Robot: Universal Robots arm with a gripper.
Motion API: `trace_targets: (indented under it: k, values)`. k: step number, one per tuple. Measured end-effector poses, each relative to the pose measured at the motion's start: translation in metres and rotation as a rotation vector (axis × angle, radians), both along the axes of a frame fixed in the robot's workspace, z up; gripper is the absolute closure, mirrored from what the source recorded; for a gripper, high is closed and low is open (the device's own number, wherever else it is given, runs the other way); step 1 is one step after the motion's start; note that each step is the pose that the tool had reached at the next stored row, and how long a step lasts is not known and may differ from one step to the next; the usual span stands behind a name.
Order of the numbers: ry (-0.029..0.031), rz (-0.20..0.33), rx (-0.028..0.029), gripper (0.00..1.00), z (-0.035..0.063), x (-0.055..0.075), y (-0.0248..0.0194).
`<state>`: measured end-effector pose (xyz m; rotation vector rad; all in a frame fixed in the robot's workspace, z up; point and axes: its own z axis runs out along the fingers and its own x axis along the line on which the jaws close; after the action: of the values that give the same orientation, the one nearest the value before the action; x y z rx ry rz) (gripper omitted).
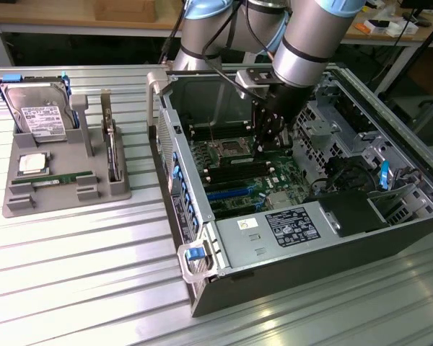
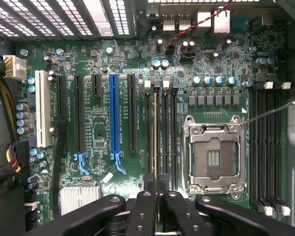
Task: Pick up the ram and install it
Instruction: 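Insert the ram into the slot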
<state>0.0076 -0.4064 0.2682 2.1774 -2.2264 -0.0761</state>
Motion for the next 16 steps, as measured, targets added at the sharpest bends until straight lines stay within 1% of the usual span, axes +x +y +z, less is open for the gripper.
trace_targets:
  k: [4, 6, 13, 16]
  values:
    - [0.0, 0.0, -0.0001, 0.88, -0.0072, -0.004, -0.0005]
    - [0.0, 0.0, -0.0003, 0.88, -0.0127, -0.007, -0.0005]
    - [0.0, 0.0, -0.0009, 0.88, -0.0219, -0.008, -0.0007]
    - [0.0, 0.0, -0.0008, 0.88, -0.0243, -0.008, -0.0027]
